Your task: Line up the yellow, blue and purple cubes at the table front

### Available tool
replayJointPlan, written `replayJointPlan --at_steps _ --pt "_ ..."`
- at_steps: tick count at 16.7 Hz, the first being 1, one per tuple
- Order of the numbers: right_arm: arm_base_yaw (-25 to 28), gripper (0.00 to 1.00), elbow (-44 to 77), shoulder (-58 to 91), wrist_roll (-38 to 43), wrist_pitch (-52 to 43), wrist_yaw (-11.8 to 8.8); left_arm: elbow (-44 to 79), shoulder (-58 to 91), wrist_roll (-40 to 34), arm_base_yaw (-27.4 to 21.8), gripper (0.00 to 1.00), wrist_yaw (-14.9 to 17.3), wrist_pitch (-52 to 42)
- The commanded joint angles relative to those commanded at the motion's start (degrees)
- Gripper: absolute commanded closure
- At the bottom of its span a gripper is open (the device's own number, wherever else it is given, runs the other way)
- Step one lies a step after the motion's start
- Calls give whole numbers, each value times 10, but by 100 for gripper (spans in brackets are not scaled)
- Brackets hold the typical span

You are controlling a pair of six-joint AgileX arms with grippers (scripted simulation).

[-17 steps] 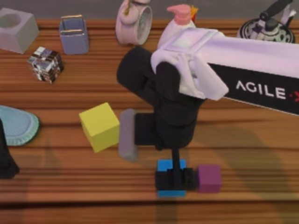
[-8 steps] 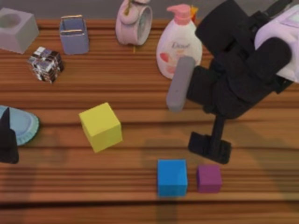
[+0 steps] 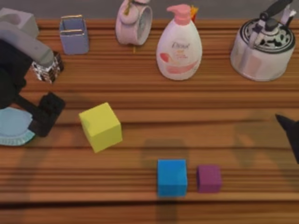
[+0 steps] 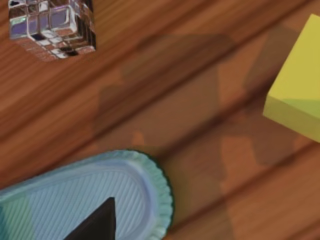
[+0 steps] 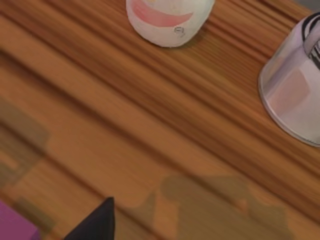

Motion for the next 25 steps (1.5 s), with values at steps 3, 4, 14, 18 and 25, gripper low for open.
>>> replayJointPlan --at_steps 3,4,14,18,25 --pt "-67 0 -141 -168 62 88 6 137 177 53 -37 0 2 -100" --pt "-87 0 -183 -216 80 115 9 179 230 69 -48 0 3 -130" --pt "-181 0 -390 -462 176 264 36 406 504 150 -101 0 1 -270" --pt "-181 0 -390 -462 176 264 36 404 502 149 -98 0 1 -269" --pt "-181 0 -390 -462 176 264 36 329 542 151 -99 0 1 -149"
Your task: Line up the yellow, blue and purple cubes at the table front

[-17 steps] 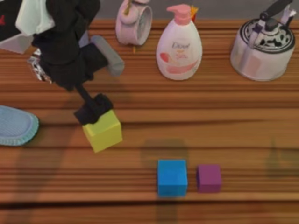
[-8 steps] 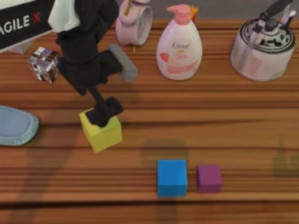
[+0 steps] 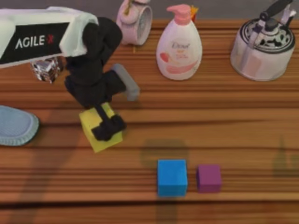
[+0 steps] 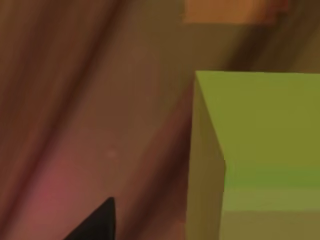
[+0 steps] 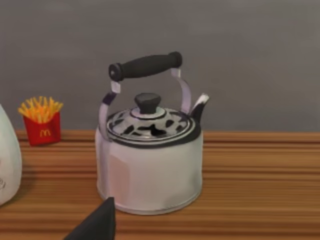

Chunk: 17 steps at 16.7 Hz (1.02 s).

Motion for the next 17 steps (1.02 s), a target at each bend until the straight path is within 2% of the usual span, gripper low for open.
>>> replayJointPlan --at_steps 3,7,17 --pt "0 0 0 0 0 0 0 -35 21 1 0 0 0 53" --pt "0 0 0 0 0 0 0 -39 23 1 0 0 0 58" --pt "0 0 0 0 0 0 0 -39 23 1 0 75 0 58"
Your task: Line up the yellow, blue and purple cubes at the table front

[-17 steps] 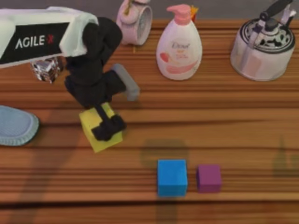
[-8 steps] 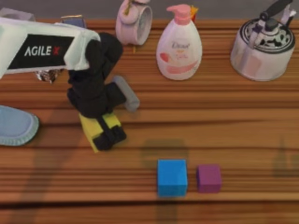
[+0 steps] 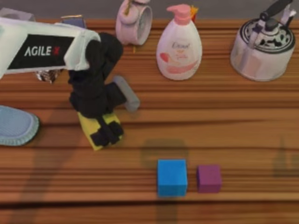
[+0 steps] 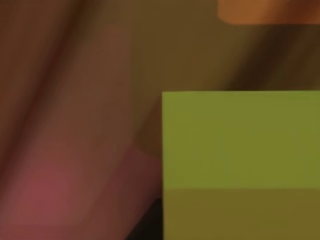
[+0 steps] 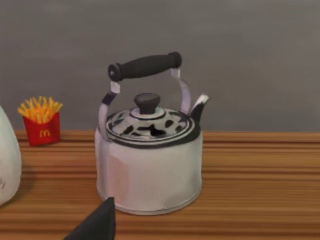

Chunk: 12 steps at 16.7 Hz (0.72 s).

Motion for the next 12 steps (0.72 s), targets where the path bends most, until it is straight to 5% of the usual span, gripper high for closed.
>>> replayJointPlan --at_steps 3,12 --pt "0 0 0 0 0 0 0 0 0 0 0 98 0 0" --pt "0 0 0 0 0 0 0 0 -5 -1 0 100 2 -3"
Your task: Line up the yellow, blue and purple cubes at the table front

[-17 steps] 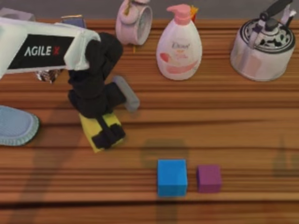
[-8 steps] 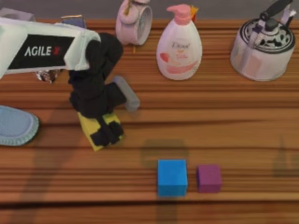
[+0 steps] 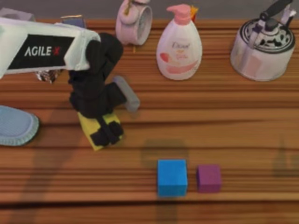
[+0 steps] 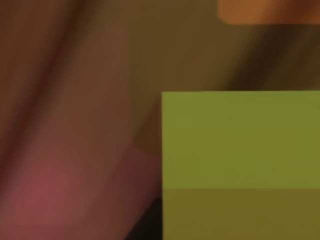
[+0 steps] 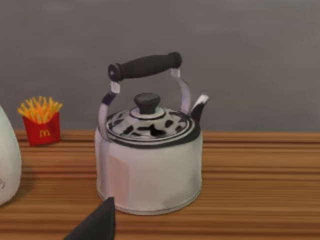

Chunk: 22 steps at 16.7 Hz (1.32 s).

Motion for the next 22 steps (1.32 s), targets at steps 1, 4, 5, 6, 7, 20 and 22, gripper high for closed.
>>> replayJointPlan --at_steps 1,4,5,6,7,20,22 --pt "0 0 0 0 0 0 0 2 0 0 0 100 0 -2" --pt "0 0 0 0 0 0 0 31 -15 -3 6 100 0 -44" --pt "0 0 0 0 0 0 0 44 -23 -3 8 100 0 -70" --pt "0 0 0 0 0 0 0 57 -30 -2 8 100 0 -95" --pt "0 0 0 0 0 0 0 70 -38 -1 9 100 0 -115" --pt "0 0 0 0 0 0 0 -40 -161 91 -64 100 -1 -125" --pt "0 0 0 0 0 0 0 -92 -208 134 -98 100 -1 -121"
